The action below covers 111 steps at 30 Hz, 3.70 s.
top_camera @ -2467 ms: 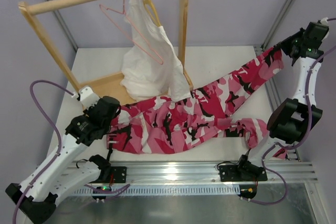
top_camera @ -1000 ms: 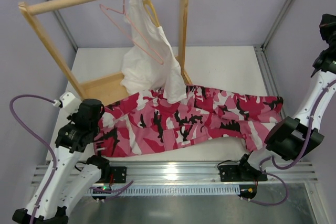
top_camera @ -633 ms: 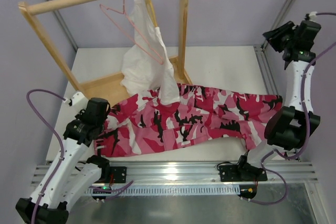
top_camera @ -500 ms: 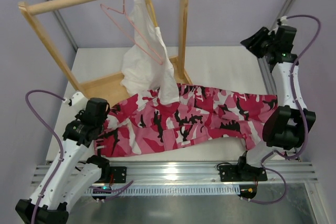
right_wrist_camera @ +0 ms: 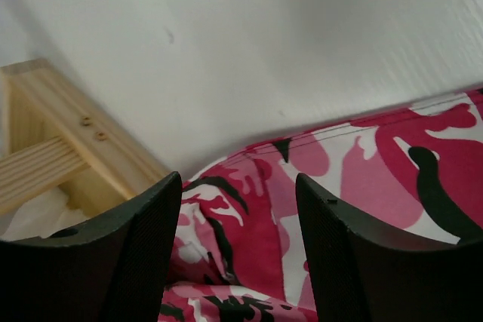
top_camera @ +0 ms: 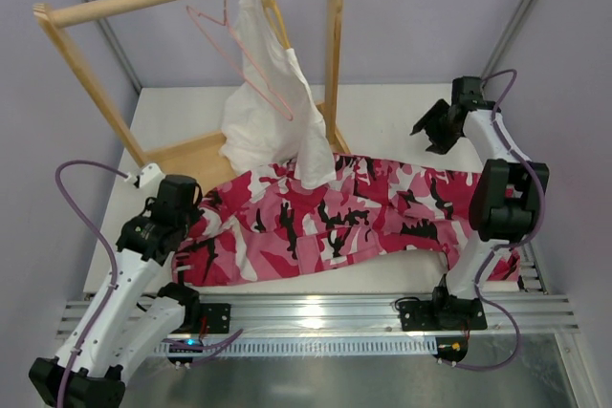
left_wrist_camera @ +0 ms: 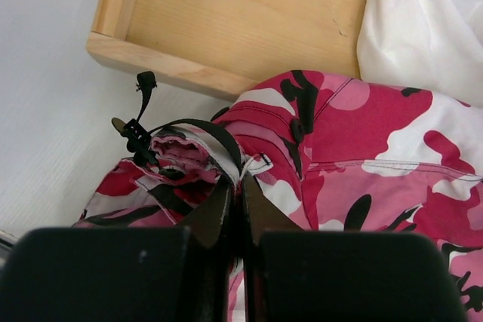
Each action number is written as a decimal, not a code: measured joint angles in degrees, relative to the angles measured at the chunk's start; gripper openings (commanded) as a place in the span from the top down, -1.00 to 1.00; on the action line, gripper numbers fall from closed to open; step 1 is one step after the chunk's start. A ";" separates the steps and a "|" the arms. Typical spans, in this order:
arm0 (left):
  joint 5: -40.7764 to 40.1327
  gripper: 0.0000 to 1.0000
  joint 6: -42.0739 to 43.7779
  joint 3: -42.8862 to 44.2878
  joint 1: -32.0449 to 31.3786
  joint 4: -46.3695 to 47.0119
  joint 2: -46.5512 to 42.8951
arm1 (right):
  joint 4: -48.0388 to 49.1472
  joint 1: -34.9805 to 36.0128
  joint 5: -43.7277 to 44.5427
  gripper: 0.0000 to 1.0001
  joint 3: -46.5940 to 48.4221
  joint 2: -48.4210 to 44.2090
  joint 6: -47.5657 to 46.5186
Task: Place the trousers on the hanger
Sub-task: Fold the trousers
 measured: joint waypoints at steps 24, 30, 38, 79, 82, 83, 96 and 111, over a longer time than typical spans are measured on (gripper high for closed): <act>9.22 0.99 0.20 2.62 0.04 1.55 -1.38 | -37.90 -12.57 25.14 -0.20 29.33 28.04 17.11; 10.32 0.99 0.15 2.12 0.04 2.62 -2.12 | -39.32 -12.55 26.60 -0.21 30.84 29.44 19.63; 11.50 0.99 0.15 1.99 0.04 3.43 -2.60 | -39.36 -12.04 27.43 -0.18 30.84 30.80 20.48; 10.78 0.99 -1.11 1.31 0.04 0.37 -8.76 | 33.97 -16.90 -5.05 0.92 -15.96 -15.74 -2.99; 9.86 0.99 -1.16 1.31 0.04 -0.87 -8.92 | 34.16 -17.84 -3.17 0.92 -25.11 -8.74 -3.21; 9.38 0.99 -1.16 1.31 0.04 -1.42 -9.27 | 31.89 -18.08 -2.40 0.92 -26.56 -6.36 -3.32; 7.34 0.99 -1.33 1.44 0.04 -4.31 -10.93 | 10.43 -21.92 9.60 0.16 -9.75 -0.70 -1.81; 9.53 0.99 -1.29 1.38 0.04 -2.62 -9.66 | -3.82 -18.43 18.08 -0.06 -7.52 -12.13 -10.54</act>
